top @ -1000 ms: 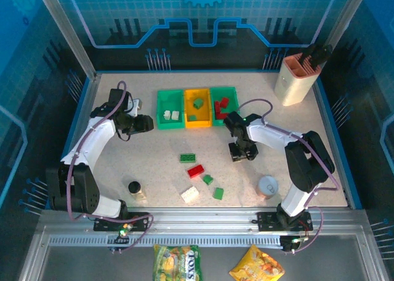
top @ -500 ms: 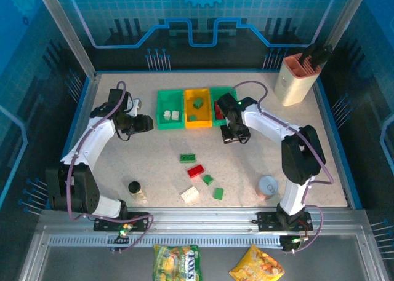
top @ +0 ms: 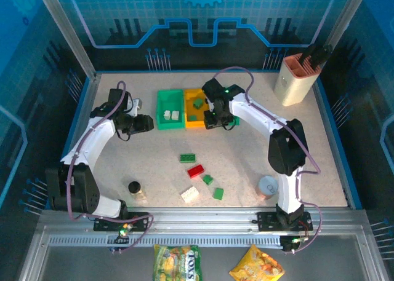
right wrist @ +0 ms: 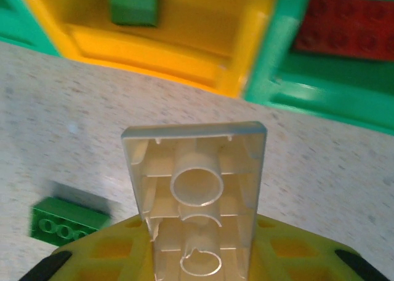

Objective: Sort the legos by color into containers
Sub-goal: Place the lego in the container.

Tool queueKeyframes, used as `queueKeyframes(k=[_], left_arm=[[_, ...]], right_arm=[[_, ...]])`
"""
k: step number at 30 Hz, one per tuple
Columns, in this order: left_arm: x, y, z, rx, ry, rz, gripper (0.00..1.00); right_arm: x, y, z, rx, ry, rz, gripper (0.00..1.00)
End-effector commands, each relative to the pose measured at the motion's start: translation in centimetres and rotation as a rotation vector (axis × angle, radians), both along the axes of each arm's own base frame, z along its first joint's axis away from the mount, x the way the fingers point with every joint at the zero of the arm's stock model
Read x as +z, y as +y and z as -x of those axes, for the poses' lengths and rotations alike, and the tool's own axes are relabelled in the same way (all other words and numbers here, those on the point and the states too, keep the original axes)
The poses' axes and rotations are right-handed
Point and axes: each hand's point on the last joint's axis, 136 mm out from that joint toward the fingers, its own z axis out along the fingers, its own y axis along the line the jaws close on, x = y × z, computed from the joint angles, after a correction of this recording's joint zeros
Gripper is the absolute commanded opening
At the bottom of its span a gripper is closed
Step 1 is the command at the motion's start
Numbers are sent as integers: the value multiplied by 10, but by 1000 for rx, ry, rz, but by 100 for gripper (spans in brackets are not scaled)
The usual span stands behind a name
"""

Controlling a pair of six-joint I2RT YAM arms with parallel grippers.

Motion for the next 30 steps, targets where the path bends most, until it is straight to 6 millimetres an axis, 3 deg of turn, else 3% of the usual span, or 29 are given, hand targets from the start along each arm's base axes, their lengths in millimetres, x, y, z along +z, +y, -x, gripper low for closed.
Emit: queueKeyframes(k=[1,6,20,21,30], left_arm=[[8,-2,-3,-16,-37,28,54],[9,-2,-3,-18,-39,29,54],[9,-1,-2,-10,-42,24,53],[9,-1,-2,-10,-42,24,53],[8,-1,-1,-7,-43,24,53]], right_arm=[[8,42,-10,32,-22,-143,34],[14,81,-29,45,-80,-249,33],[20,149,-78,6,-175,-398,33],[11,154,-81,5,-168,-394,33],[1,187,-105,-39,-226,-425,33]])
